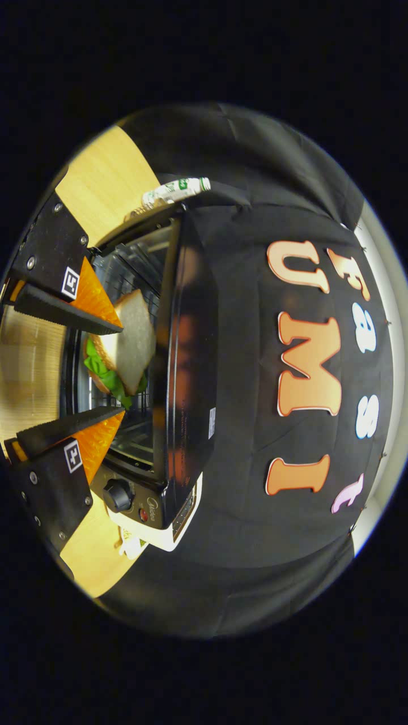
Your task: Open the toaster oven, put the food inside, and close the toaster oven door.
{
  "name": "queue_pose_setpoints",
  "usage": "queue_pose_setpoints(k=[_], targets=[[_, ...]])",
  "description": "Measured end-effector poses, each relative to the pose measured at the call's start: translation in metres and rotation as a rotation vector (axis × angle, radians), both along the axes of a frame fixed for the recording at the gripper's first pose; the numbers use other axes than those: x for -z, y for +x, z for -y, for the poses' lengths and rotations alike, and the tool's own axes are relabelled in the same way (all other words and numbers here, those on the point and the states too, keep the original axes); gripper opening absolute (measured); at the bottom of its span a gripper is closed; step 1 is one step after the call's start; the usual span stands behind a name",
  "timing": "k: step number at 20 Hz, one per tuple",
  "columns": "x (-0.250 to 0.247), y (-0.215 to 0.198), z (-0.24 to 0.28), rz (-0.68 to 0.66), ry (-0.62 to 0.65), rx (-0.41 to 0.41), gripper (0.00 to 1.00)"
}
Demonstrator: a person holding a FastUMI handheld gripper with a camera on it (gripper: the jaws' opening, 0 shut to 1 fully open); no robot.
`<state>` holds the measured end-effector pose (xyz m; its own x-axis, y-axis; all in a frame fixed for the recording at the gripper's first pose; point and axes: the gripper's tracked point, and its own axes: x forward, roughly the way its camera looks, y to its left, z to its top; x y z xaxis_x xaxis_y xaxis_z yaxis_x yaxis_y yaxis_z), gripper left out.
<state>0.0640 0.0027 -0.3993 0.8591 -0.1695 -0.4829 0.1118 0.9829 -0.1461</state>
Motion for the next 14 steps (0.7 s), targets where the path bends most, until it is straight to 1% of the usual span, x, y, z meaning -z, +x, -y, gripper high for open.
queue_pose_setpoints(k=[3,5,9,11,14], targets=[[-0.008,-0.031,-0.016,-0.041,0.032,-0.08,0.82],[-0.012,-0.053,-0.024,-0.053,0.082,-0.111,0.87],[-0.01,-0.102,-0.037,-0.097,0.112,-0.164,0.87],[-0.001,-0.127,-0.041,-0.129,0.145,-0.174,0.87],[0.019,-0.155,-0.04,-0.199,0.194,-0.158,0.87]])
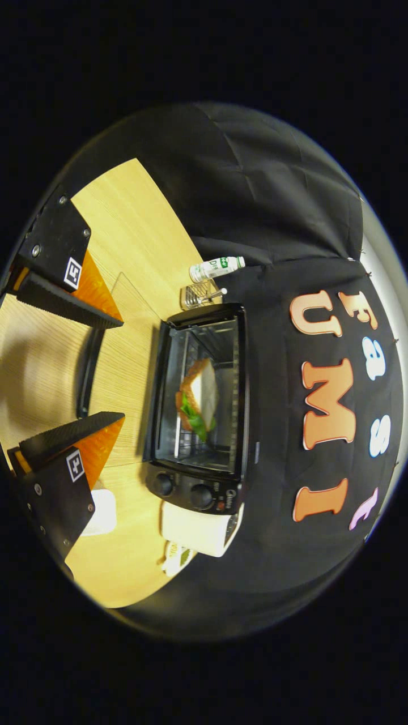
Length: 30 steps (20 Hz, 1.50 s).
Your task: Open the toaster oven, put the food inside, and close the toaster oven door.
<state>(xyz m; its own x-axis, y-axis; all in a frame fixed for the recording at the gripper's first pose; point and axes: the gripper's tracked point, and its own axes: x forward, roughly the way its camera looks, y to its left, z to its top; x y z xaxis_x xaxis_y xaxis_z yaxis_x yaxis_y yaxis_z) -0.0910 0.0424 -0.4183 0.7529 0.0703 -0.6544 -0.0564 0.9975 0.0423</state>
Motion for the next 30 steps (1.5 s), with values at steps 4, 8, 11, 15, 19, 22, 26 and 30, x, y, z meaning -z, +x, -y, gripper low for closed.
queue_pose_setpoints(k=[4,8,11,15,19,22,26,30], targets=[[0.015,-0.017,0.012,-0.056,-0.029,0.026,0.89],[0.032,-0.03,0.014,-0.109,-0.044,0.025,0.88],[0.05,-0.036,0.016,-0.161,-0.069,0.022,0.91],[0.068,-0.032,0.013,-0.216,-0.067,0.03,0.92],[0.077,-0.019,0.0,-0.243,-0.054,0.025,0.92],[0.078,-0.012,-0.009,-0.246,-0.057,0.006,0.96],[0.064,0.008,-0.014,-0.196,-0.036,0.018,0.96],[0.037,0.04,-0.004,-0.112,-0.065,0.062,0.96]])
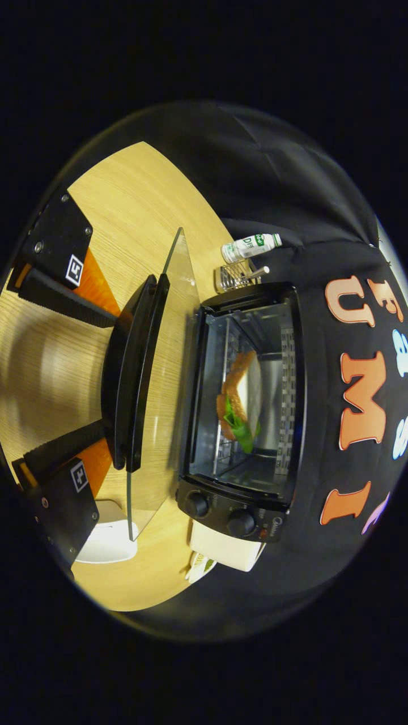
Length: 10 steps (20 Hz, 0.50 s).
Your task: Open the toaster oven, put the food inside, and close the toaster oven door.
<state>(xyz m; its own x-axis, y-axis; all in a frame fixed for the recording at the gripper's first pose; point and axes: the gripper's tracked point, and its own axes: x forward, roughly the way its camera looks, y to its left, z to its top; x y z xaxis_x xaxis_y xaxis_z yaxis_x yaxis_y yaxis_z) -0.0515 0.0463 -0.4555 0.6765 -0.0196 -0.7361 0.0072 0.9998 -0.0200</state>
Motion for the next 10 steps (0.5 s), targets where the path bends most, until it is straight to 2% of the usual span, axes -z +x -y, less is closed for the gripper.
queue_pose_setpoints(k=[6,10], targets=[[-0.048,0.052,0.017,0.137,0.015,0.082,0.96],[-0.078,0.082,0.031,0.217,-0.014,0.102,0.96]])
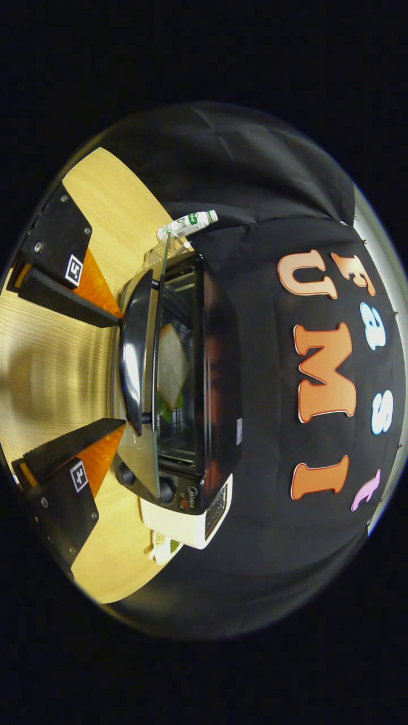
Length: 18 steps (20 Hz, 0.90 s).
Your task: Open the toaster oven, put the food inside, and close the toaster oven door.
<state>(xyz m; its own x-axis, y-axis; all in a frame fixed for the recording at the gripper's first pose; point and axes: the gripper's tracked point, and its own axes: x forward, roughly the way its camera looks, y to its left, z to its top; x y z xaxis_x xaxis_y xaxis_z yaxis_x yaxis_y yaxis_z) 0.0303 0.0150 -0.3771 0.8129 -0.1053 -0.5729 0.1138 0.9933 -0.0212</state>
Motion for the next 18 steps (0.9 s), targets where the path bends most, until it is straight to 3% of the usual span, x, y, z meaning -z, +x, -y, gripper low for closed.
queue_pose_setpoints(k=[8,18], targets=[[-0.106,0.017,0.005,0.23,-0.059,-0.021,0.96],[-0.276,-0.034,0.006,0.555,-0.143,-0.077,0.98]])
